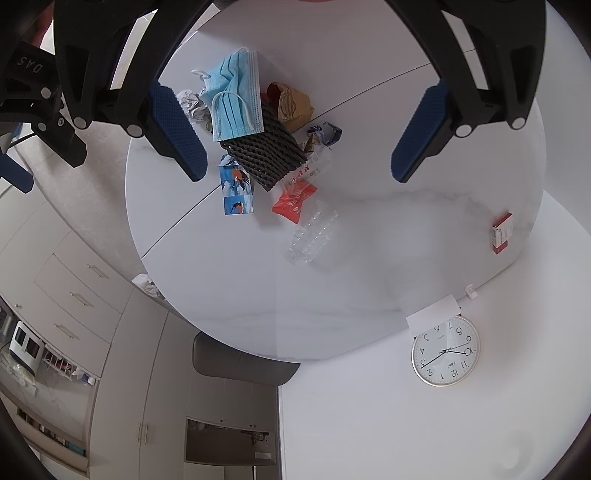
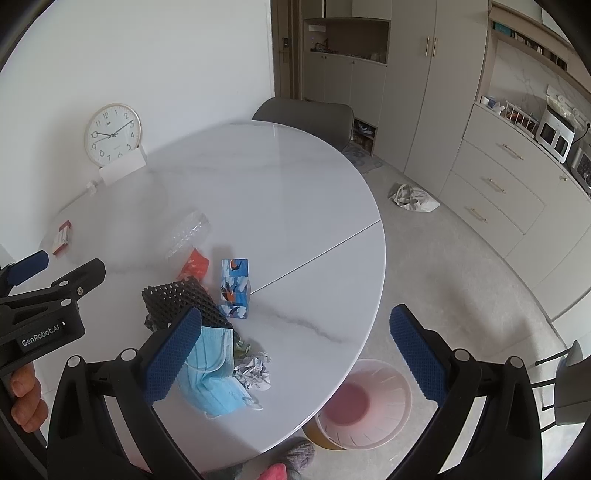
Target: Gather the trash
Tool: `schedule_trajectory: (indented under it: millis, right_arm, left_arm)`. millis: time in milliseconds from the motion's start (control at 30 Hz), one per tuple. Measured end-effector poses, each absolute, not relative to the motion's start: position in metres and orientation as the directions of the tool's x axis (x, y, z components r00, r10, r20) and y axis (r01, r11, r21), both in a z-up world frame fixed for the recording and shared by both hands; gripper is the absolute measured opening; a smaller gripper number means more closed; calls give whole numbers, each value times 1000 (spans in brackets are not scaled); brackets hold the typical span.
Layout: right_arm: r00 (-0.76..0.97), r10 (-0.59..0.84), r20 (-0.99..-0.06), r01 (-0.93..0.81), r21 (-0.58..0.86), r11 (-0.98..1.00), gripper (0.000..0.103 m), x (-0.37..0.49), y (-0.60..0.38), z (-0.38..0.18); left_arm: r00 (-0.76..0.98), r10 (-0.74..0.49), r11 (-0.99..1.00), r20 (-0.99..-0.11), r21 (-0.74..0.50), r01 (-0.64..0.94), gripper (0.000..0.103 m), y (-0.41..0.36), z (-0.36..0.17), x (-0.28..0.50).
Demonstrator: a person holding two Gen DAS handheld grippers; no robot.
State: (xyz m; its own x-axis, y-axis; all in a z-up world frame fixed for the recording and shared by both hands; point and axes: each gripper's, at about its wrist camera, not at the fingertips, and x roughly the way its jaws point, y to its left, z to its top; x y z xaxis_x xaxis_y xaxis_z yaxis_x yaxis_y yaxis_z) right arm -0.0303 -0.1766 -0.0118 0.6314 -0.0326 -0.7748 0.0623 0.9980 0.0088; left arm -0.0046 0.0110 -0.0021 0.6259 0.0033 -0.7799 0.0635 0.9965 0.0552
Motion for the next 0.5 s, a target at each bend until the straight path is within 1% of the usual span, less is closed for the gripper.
schedule_trajectory:
  millis: [500]
  right_arm:
    - [637, -38, -770, 63, 4, 998, 101, -36, -177, -7]
  left_arm:
    - [627, 0, 996, -779, 53, 66, 95, 12, 2, -6]
